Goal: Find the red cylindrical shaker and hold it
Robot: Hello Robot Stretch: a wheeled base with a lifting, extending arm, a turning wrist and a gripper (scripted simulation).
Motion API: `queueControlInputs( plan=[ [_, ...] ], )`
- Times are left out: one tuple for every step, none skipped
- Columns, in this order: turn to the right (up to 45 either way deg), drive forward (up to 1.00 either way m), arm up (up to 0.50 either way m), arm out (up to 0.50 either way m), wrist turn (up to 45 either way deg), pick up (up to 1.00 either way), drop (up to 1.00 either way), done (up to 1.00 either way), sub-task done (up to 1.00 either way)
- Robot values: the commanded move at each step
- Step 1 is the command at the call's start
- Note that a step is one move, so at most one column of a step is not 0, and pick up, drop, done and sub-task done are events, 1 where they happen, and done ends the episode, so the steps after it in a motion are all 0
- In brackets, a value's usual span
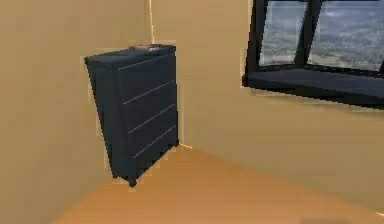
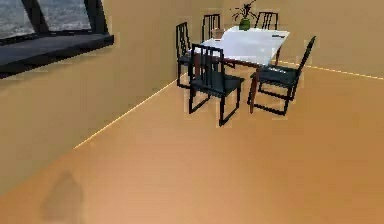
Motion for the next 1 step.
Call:
queueControlInputs(
  plan=[
    [45.0,0.00,0.00,0.00,0.0,0.00,0.00,0.00,0.00]
  ],
)
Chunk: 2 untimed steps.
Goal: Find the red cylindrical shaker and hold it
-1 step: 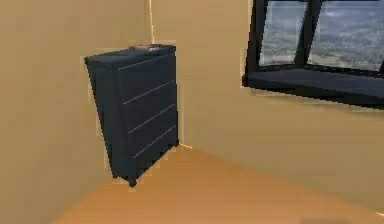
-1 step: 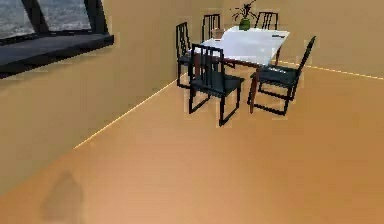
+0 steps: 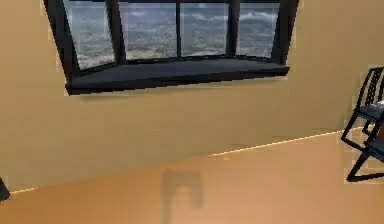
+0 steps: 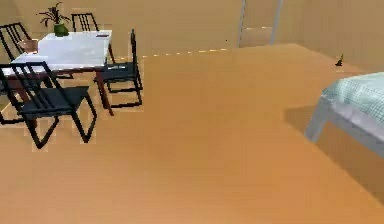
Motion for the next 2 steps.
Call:
queueControlInputs(
  plan=[
    [45.0,0.00,0.00,0.00,0.0,0.00,0.00,0.00,0.00],
    [45.0,0.00,0.00,0.00,0.0,0.00,0.00,0.00,0.00]
  ],
)
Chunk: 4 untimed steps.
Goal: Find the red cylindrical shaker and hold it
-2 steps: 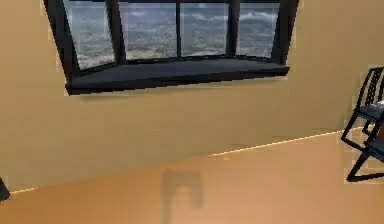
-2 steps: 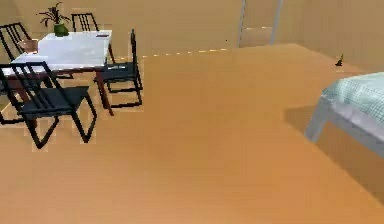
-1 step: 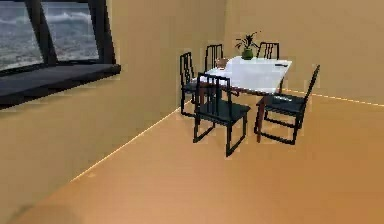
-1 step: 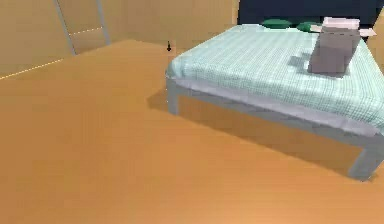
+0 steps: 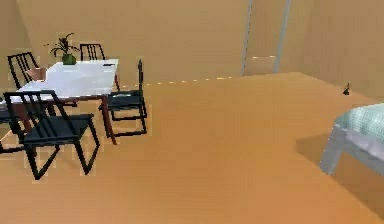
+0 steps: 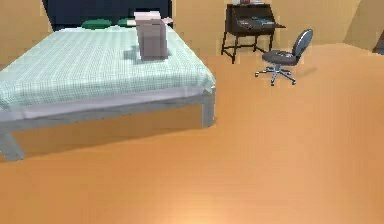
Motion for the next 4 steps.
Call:
queueControlInputs(
  plan=[
    [18.0,0.00,0.00,0.00,0.0,0.00,0.00,0.00,0.00],
    [0.0,1.00,0.00,0.00,0.0,0.00,0.00,0.00,0.00],
    [3.0,0.00,0.00,0.00,0.0,0.00,0.00,0.00,0.00],
    [0.0,0.90,0.00,0.00,0.0,0.00,0.00,0.00,0.00]
  ],
)
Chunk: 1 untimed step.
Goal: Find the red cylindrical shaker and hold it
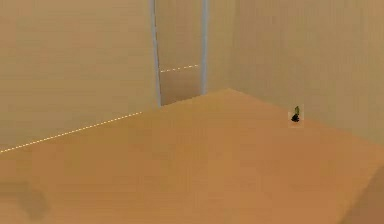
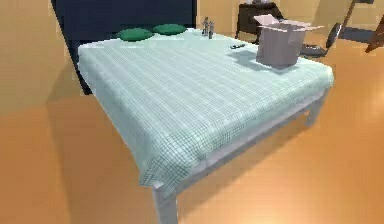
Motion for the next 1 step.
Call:
queueControlInputs(
  plan=[
    [0.0,1.00,0.00,0.00,0.0,0.00,0.00,0.00,0.00]
  ],
)
